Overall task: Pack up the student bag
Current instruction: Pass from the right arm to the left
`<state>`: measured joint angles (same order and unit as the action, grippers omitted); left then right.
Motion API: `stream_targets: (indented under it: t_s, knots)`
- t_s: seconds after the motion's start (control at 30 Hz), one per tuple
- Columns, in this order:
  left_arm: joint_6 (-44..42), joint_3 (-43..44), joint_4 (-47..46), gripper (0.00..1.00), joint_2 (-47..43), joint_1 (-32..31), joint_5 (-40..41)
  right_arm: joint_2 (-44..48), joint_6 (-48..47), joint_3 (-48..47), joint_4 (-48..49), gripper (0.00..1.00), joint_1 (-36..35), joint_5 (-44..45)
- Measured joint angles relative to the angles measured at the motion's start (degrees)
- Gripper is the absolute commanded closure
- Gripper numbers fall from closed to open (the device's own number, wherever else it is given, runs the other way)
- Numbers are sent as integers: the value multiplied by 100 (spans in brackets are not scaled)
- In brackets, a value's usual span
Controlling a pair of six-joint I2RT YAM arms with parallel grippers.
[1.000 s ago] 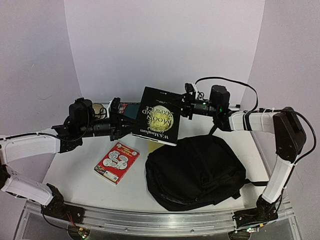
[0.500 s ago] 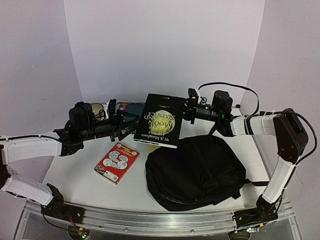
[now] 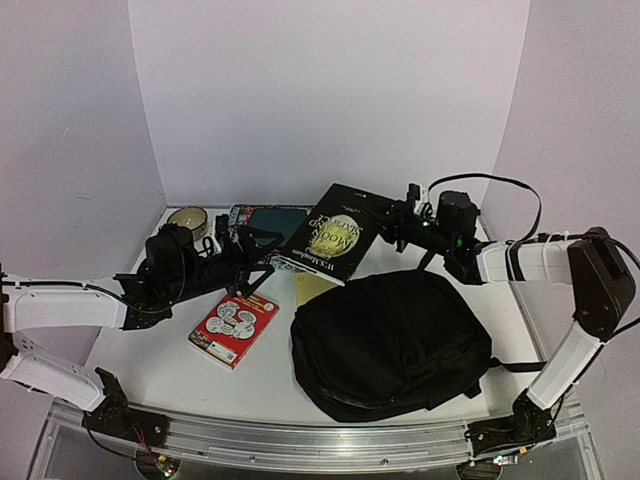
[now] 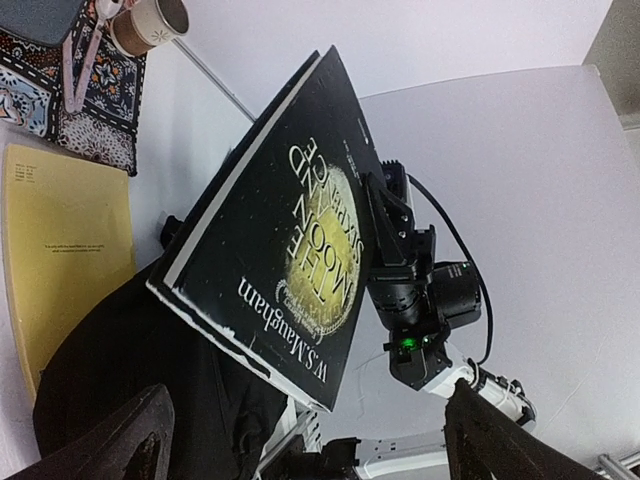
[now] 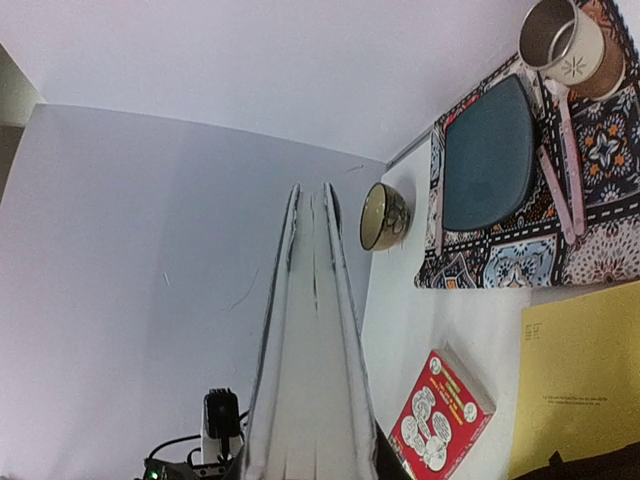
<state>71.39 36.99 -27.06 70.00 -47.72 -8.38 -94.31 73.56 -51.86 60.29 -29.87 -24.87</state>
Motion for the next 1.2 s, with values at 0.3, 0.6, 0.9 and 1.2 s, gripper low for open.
stream_targets:
  t_s: [0.3,0.6,0.9,1.2]
  knots:
    - [176,308,-200,4,845,-363,308,138,2,7,-39,100,11,655]
    - [262,995,-993,5,1990,-438,271,431,135,145,-17,100,-7,887]
    - [468,1564,-1785,46,2765,-442,257,588,289,489,128,100,-44,956]
    - [845,1581,-2453,100,2887,-442,313,785,434,735,327,91,-20,1049]
